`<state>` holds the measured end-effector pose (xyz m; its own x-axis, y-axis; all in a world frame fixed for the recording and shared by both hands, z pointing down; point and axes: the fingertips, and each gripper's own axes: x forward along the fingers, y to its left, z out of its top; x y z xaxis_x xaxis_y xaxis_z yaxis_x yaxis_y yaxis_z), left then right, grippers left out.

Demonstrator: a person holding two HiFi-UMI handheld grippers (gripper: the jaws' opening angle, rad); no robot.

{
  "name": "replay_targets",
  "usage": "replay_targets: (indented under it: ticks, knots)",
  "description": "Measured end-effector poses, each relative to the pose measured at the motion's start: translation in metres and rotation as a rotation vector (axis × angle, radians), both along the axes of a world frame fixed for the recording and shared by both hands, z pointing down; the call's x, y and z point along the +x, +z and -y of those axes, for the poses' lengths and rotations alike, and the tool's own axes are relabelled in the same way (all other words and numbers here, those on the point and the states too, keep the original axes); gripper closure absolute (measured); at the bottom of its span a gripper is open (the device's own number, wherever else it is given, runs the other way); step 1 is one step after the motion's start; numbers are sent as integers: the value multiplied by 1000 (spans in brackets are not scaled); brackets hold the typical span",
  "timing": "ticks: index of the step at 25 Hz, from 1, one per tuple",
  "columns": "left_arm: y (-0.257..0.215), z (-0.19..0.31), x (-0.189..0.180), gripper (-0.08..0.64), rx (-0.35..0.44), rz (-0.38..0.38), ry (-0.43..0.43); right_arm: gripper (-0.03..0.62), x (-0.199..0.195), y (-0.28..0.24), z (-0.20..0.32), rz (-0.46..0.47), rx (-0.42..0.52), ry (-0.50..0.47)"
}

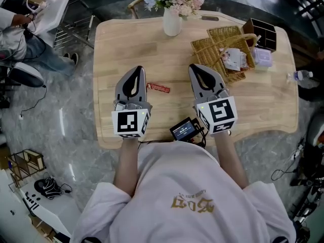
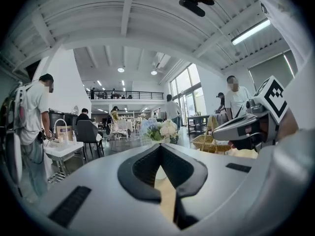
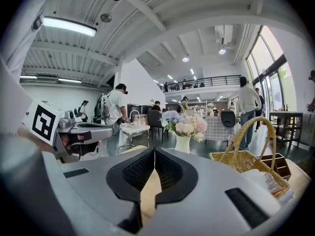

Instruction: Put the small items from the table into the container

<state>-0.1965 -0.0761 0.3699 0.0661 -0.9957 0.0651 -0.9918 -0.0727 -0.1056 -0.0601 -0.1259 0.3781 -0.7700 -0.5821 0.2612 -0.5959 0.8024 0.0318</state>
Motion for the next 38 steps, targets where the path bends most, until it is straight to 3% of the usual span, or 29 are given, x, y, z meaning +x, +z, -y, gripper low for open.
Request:
replay_targets:
  ticks: [11, 25, 33, 38]
  knots:
    - [77, -10, -15, 560, -154, -46, -33, 574, -36, 93, -19, -159, -116, -141]
    - [153, -21, -11, 560, -289, -89, -2, 572, -58, 177, -39, -319, -252, -265]
    - [191, -31, -7, 560, -385, -103, 23, 499, -66, 221, -54, -433, -310, -324]
    - [209, -40, -17, 560, -409, -128, -6, 444, -71, 249, -65, -510, -354, -376]
